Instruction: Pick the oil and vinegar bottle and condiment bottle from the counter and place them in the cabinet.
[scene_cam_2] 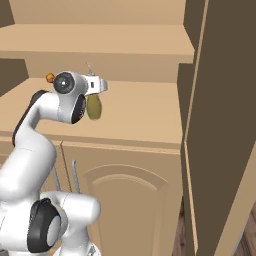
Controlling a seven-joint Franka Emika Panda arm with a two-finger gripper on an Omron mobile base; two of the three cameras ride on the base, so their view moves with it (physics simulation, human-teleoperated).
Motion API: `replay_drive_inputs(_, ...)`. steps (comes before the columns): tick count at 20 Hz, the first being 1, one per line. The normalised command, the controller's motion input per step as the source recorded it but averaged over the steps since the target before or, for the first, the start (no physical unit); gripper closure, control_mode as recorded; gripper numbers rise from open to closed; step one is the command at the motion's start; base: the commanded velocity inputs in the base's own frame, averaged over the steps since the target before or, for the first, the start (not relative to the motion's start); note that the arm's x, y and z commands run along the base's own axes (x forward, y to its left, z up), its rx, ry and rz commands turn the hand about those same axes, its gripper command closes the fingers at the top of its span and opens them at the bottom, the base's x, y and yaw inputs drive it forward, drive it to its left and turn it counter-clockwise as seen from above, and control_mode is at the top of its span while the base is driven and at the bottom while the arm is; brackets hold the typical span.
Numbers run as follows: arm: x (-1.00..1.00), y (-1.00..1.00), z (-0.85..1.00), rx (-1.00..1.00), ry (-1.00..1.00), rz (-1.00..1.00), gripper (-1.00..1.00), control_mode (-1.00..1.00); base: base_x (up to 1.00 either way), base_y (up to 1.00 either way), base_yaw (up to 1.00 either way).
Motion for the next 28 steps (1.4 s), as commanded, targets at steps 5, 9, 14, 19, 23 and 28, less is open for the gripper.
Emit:
replay_drive_inputs(5,-0.96,-0.21,0.07,-0.01,0.01,0.0,-1.0,-1.0,0.0,0.0,0.0)
replay_drive_inputs(9,-0.92,-0.16,0.3,0.0,0.04,0.0,-1.0,-1.0,0.0,0.0,0.0)
replay_drive_inputs(14,-0.87,-0.1,0.37,0.0,0.05,0.0,-1.0,-1.0,0.0,0.0,0.0)
replay_drive_inputs(19,-0.89,-0.05,0.16,-0.02,0.01,0.0,-1.0,-1.0,0.0,0.0,0.0)
replay_drive_inputs(23,-0.91,-0.01,0.11,-0.01,0.0,0.0,-1.0,-1.0,0.0,0.0,0.0)
replay_drive_inputs(28,-0.72,0.14,0.2,-0.05,-0.01,0.0,-1.0,-1.0,0.0,0.0,0.0)
